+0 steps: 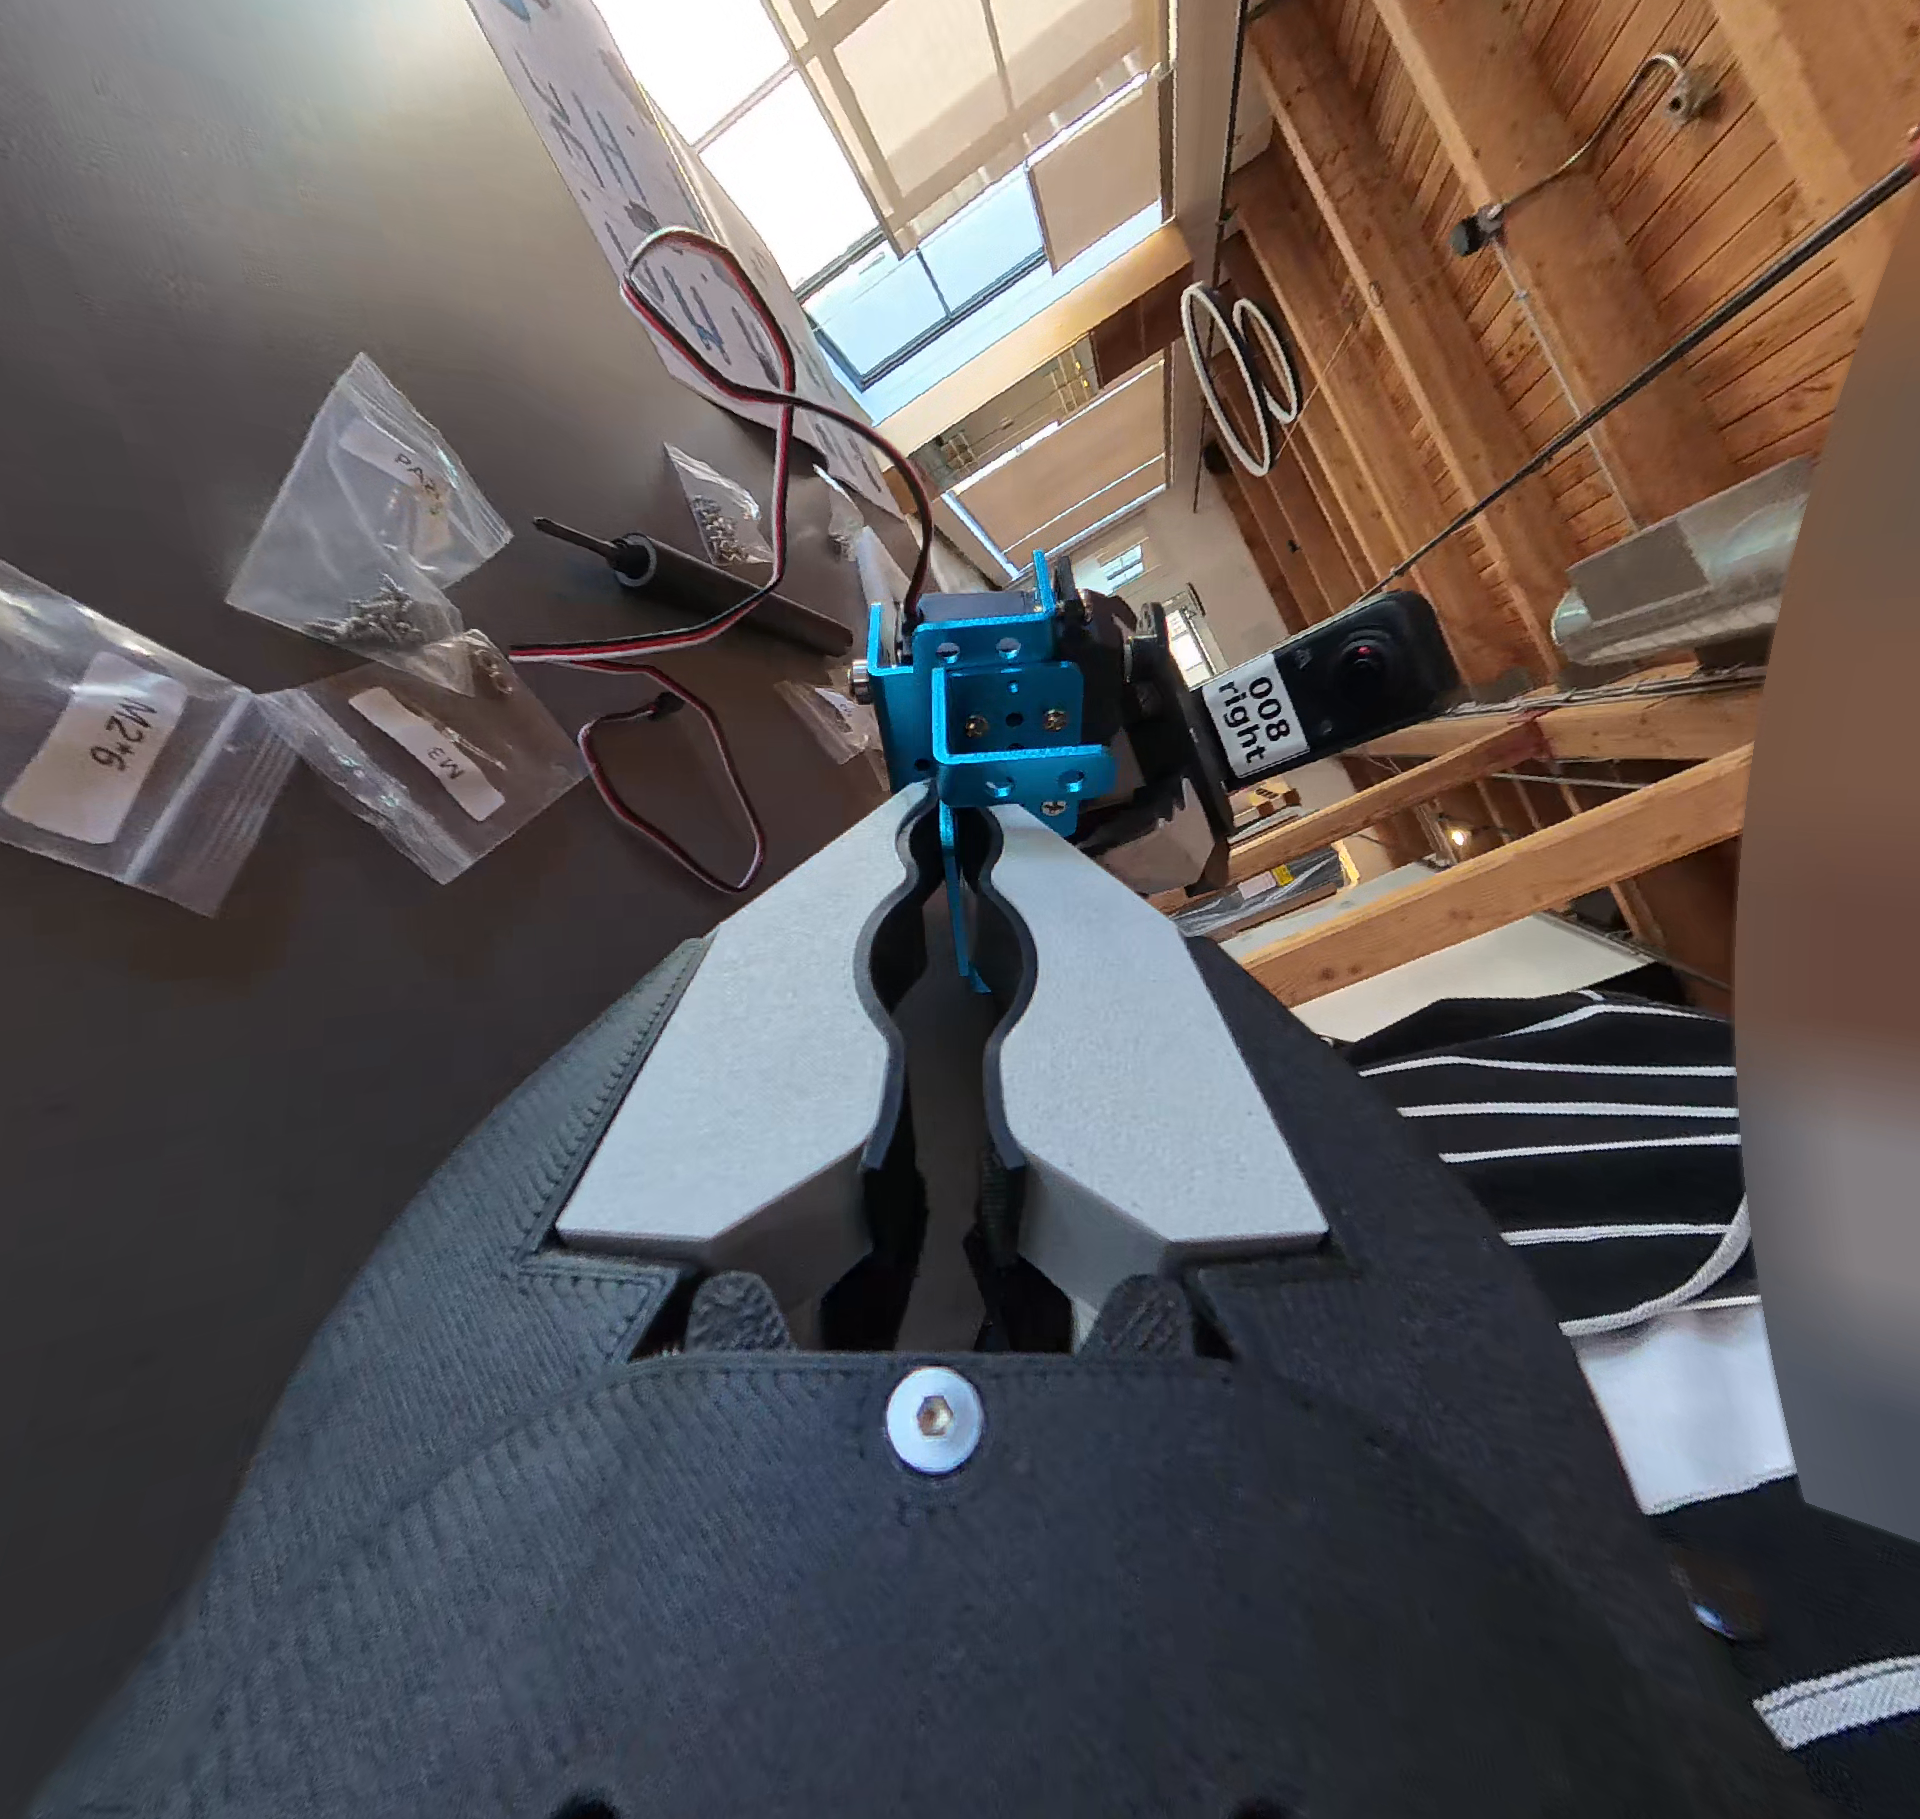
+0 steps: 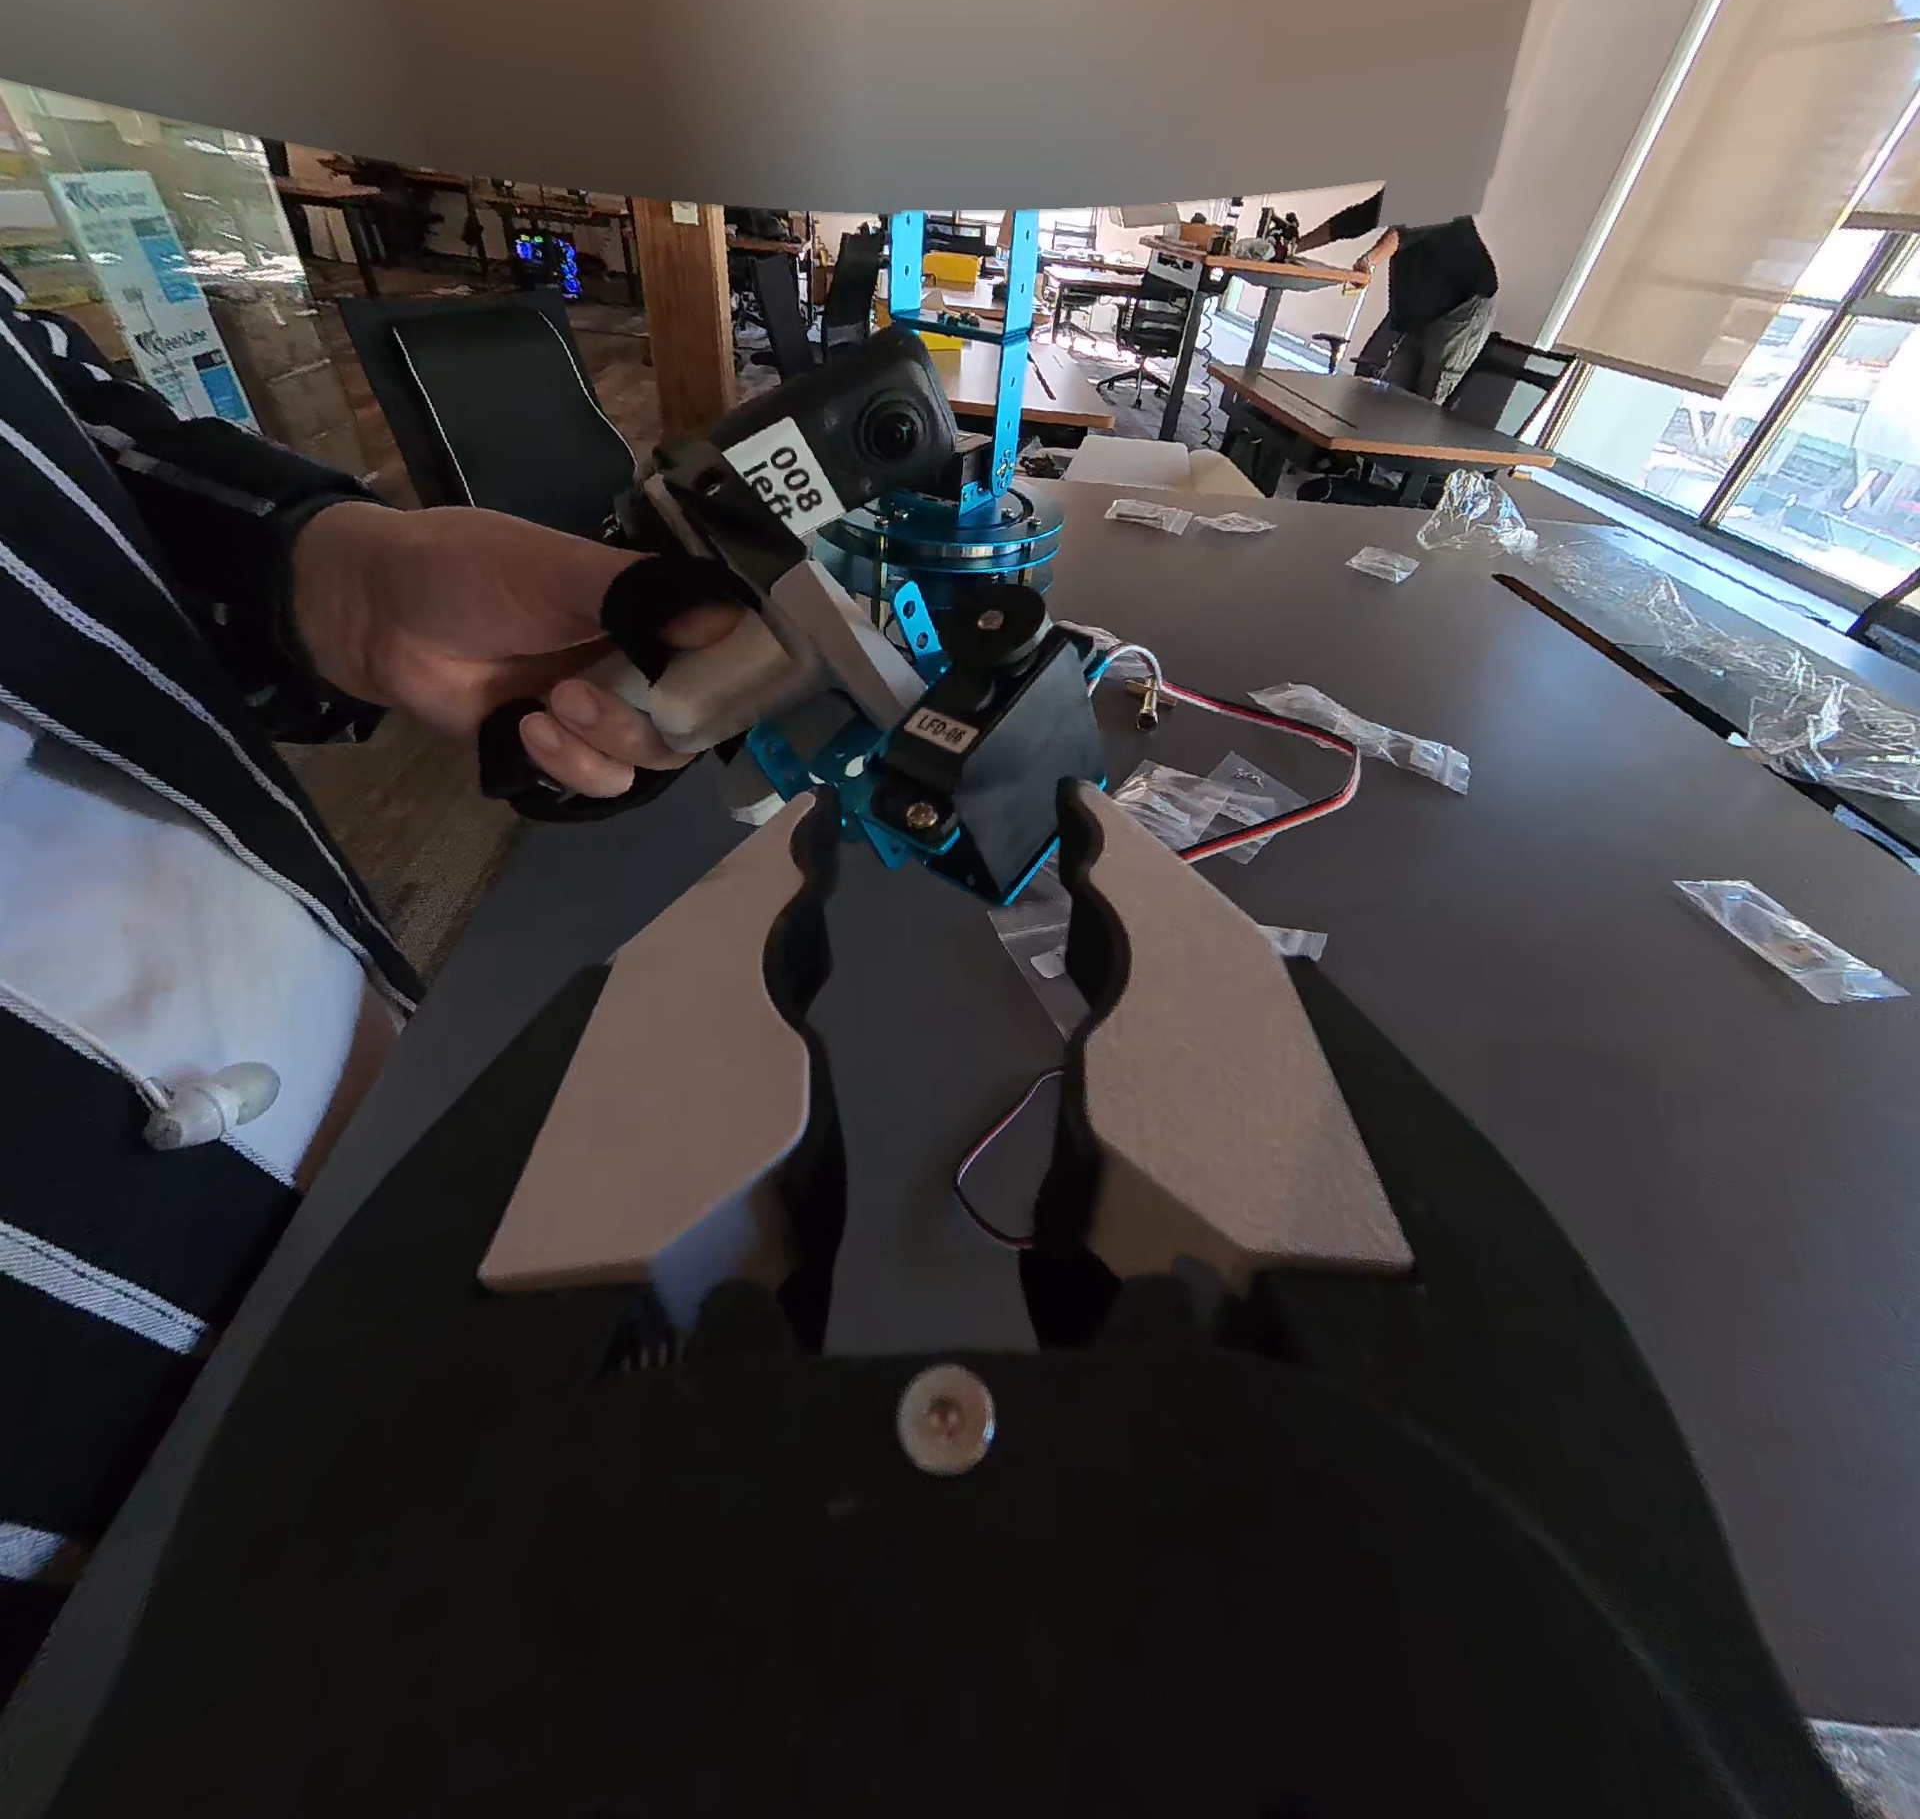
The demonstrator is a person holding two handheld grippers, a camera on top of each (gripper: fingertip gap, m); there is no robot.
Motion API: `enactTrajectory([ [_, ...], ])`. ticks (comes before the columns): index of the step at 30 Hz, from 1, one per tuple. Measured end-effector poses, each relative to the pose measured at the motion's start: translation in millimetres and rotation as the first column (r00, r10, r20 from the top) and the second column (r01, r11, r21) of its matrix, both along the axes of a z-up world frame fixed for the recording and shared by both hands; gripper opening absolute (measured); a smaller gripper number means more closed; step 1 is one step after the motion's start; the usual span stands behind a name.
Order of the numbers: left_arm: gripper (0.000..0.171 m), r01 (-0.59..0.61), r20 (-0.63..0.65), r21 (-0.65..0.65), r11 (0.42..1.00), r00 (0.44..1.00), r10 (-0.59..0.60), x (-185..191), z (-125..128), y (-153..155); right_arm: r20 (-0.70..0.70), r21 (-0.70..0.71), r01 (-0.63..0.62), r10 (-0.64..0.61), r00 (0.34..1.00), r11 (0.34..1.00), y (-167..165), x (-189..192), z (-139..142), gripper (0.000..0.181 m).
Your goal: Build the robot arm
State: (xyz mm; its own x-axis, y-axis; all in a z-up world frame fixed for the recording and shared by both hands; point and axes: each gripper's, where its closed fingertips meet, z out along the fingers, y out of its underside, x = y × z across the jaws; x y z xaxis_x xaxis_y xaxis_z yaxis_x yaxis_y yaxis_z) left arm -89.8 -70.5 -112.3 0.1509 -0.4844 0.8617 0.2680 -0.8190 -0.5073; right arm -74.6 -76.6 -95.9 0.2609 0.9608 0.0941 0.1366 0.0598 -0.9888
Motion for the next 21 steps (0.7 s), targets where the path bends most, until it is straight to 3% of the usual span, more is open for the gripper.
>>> enactTrajectory([
  [8,0.0,-0.005,-0.028,0.013,1.0,1.0,0.005,1,-5,4,0.017,0.092,0.048,-0.05,0.999,0.995,3,1,3,0.048],
  [12,0.0,-0.027,-0.104,0.086,0.996,0.994,0.036,4,-9,5,-0.022,0.047,0.106,-0.106,0.994,0.993,11,-1,6,0.058],
  [21,0.0,-0.059,-0.138,0.15,0.987,0.987,0.08,14,-14,2,-0.02,-0.011,0.147,-0.147,0.989,0.989,13,-5,3,0.048],
])
